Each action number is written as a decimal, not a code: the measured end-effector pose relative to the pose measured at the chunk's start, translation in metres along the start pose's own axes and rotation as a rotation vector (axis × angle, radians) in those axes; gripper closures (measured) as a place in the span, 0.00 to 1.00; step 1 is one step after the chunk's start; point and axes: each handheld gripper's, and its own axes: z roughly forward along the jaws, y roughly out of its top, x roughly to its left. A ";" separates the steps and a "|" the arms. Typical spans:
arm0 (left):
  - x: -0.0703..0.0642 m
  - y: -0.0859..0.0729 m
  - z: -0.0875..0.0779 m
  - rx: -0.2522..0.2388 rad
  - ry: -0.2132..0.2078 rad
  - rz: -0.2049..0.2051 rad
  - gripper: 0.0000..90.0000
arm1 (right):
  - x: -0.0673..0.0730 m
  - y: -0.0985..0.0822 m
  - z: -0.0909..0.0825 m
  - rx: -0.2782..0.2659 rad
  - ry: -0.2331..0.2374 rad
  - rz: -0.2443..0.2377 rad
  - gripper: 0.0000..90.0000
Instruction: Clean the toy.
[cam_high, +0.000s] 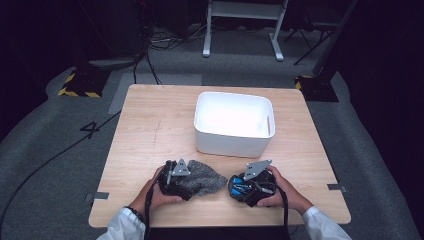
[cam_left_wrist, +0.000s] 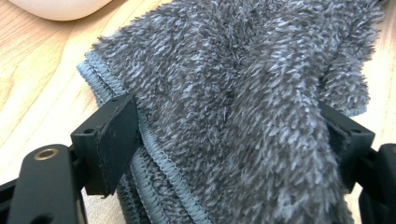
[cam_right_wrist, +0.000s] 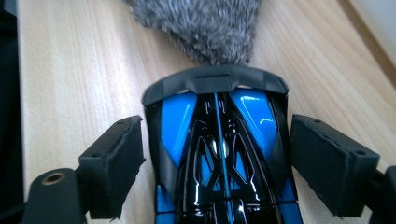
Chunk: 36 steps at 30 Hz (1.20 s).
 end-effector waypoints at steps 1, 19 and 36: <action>0.000 0.000 0.000 0.000 0.000 0.000 0.21 | 0.000 0.000 0.001 0.006 -0.001 -0.001 0.21; 0.000 0.001 0.001 0.005 0.002 0.004 0.21 | 0.002 0.008 0.016 0.062 -0.017 -0.007 0.26; 0.000 0.004 0.004 0.014 0.008 0.005 0.18 | -0.001 0.004 -0.011 -0.012 -0.033 -0.024 0.28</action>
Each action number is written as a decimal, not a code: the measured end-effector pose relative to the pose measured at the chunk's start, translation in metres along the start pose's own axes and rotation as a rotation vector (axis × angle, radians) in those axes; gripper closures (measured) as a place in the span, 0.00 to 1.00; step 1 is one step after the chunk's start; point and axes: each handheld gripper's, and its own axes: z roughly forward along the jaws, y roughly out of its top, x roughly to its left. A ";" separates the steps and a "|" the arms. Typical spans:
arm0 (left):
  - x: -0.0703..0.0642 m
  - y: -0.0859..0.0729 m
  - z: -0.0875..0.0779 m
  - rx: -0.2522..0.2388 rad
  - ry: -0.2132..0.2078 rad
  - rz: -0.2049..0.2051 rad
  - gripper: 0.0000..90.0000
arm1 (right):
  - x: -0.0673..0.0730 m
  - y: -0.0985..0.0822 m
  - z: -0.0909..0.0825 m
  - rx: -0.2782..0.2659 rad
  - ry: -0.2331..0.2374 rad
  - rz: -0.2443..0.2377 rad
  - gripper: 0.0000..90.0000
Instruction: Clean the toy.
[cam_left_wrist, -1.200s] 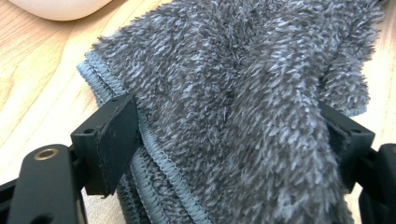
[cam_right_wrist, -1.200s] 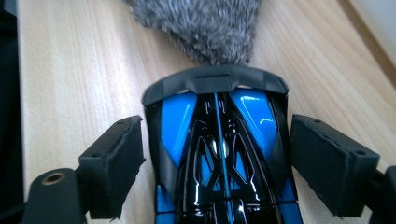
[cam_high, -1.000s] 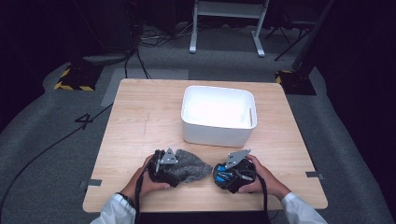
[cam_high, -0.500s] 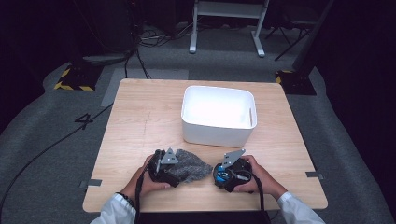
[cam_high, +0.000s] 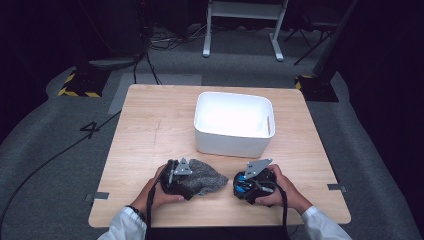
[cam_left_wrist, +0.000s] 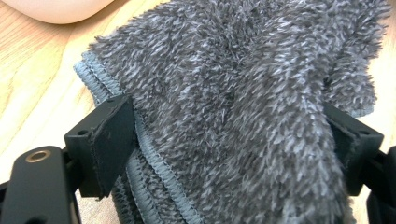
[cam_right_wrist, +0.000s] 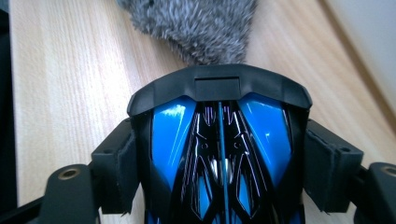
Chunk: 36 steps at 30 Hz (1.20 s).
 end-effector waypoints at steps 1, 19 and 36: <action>0.000 0.000 0.000 0.000 0.000 0.000 0.18 | 0.000 -0.001 -0.003 -0.008 -0.003 0.006 0.28; 0.000 0.000 0.000 0.000 0.000 0.001 0.18 | -0.010 -0.013 -0.061 -0.204 -0.063 0.061 0.28; -0.017 0.030 0.000 0.028 -0.007 0.061 0.18 | -0.007 -0.019 -0.074 -0.260 -0.080 0.061 0.28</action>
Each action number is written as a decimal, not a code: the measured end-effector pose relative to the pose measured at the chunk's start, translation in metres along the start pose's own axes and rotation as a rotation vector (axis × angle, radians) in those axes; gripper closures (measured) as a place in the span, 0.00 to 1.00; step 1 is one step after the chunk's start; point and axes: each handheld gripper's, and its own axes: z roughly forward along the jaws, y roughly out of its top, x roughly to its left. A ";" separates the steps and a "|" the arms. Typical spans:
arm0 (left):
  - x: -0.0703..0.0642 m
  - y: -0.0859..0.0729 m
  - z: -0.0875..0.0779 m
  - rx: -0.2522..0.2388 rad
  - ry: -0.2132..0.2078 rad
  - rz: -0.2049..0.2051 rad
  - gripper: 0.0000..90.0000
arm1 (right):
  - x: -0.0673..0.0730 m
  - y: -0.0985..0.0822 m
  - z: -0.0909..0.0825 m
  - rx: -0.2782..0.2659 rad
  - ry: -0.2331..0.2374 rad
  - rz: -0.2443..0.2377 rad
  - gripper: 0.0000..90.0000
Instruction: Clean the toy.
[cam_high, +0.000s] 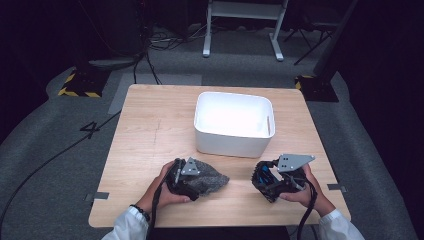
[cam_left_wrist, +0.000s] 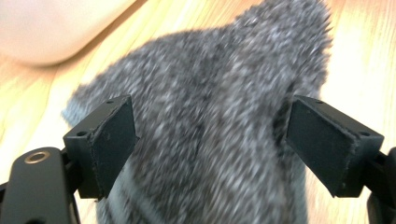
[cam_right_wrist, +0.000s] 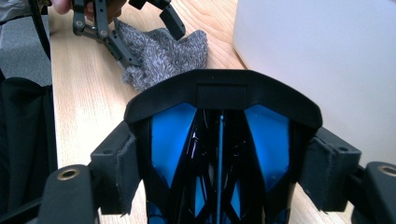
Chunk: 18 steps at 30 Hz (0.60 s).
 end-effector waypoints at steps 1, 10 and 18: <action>0.000 0.003 0.003 0.010 0.001 0.010 0.18 | 0.000 0.000 0.001 0.000 0.001 0.002 0.28; 0.006 0.014 0.019 0.121 0.030 -0.015 0.32 | 0.002 -0.002 0.004 0.004 0.011 0.004 0.28; 0.011 0.012 0.015 0.145 -0.001 -0.016 0.44 | 0.004 -0.004 0.007 0.009 0.020 -0.004 0.28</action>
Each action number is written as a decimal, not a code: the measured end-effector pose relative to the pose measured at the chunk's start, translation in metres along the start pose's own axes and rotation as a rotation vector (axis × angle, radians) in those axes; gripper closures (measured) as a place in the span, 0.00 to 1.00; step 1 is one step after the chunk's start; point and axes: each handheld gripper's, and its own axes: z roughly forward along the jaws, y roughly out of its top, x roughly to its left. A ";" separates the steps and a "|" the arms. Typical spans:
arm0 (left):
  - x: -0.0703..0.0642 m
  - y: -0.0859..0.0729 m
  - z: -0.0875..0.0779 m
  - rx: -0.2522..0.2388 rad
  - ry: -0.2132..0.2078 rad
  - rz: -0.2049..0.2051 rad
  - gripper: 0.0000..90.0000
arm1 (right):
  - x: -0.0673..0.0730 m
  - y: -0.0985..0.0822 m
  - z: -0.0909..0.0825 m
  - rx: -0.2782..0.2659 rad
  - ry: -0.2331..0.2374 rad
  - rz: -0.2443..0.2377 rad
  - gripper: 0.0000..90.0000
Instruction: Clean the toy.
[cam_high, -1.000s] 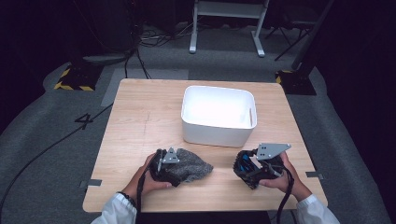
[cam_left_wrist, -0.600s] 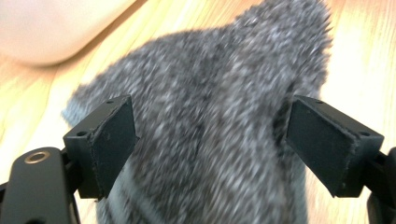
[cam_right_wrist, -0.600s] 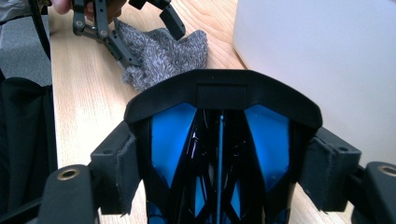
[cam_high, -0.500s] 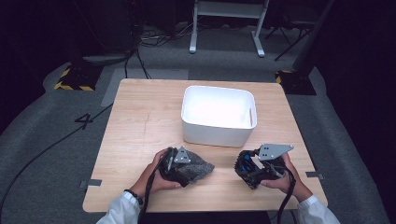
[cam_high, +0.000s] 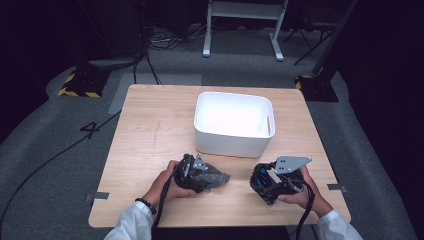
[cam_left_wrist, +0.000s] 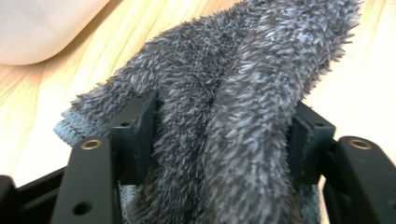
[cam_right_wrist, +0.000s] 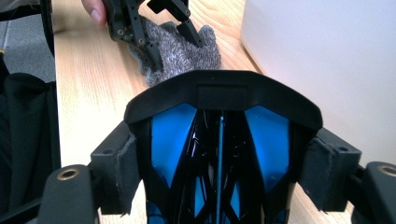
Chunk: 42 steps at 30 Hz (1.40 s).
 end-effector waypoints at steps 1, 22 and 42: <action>0.000 0.001 -0.001 0.011 0.000 0.000 0.46 | 0.000 0.000 0.000 0.003 -0.001 -0.004 0.28; -0.024 0.023 -0.039 -0.246 -0.040 0.097 0.78 | -0.004 0.002 -0.006 -0.072 -0.026 0.012 0.28; -0.046 0.060 -0.043 -0.565 -0.186 0.076 0.77 | -0.005 0.011 -0.009 -0.165 -0.046 0.016 0.28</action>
